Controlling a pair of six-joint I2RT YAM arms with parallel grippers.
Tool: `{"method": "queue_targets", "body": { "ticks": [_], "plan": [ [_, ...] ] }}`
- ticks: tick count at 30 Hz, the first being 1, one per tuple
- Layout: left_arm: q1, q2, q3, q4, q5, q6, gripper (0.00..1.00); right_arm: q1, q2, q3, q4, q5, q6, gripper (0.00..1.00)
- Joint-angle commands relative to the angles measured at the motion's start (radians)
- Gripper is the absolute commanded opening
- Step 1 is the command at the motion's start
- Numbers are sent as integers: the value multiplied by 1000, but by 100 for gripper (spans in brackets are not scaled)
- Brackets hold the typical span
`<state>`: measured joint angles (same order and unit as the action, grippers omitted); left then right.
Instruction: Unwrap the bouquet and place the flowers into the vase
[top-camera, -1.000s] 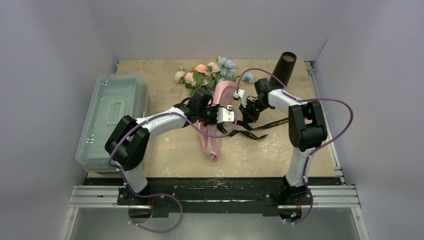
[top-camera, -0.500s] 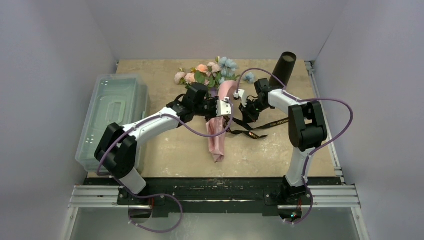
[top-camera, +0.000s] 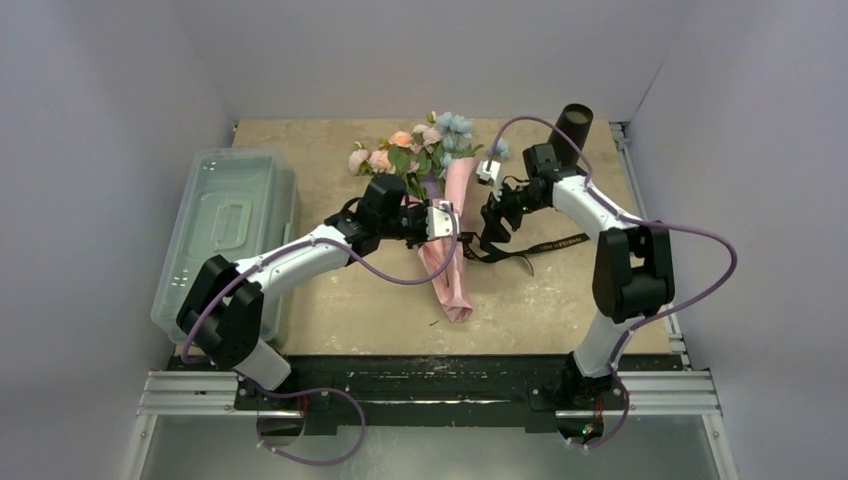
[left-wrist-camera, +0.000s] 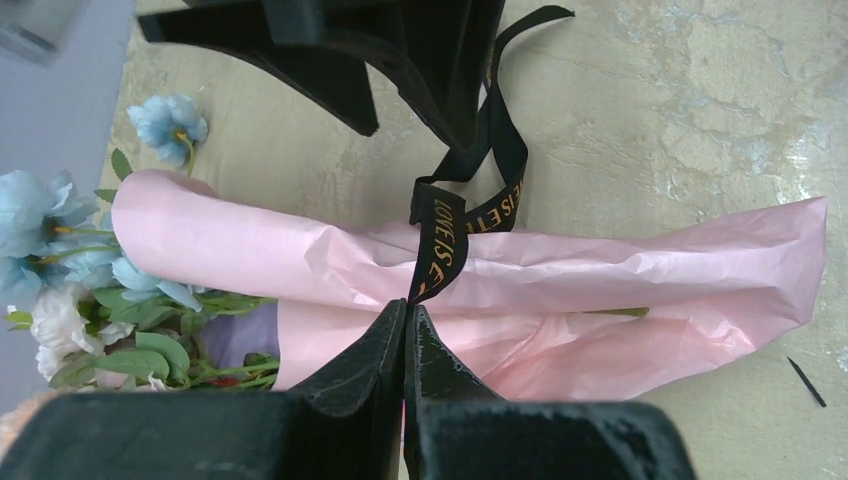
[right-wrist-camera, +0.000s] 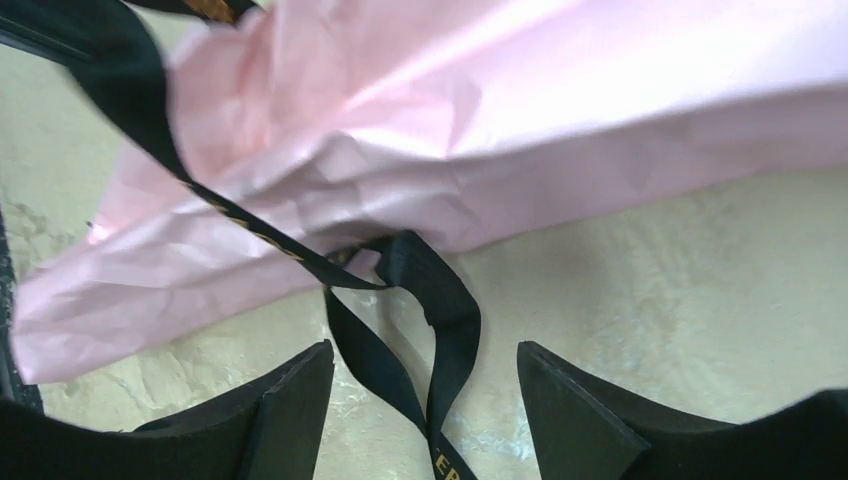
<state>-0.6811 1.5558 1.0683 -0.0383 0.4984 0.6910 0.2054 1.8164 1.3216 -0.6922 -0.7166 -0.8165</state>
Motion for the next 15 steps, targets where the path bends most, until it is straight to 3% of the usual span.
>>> {"method": "queue_targets", "body": {
  "ticks": [1, 6, 15],
  "plan": [
    [5, -20, 0, 61, 42, -11, 0, -3, -99, 32, 37, -142, -3, 72],
    [5, -26, 7, 64, 39, -20, 0, 27, -102, 57, 72, -205, 32, 73],
    [5, -34, 9, 67, 29, -28, 0, 59, -8, 93, -16, -212, -61, 69]
  ]
}}
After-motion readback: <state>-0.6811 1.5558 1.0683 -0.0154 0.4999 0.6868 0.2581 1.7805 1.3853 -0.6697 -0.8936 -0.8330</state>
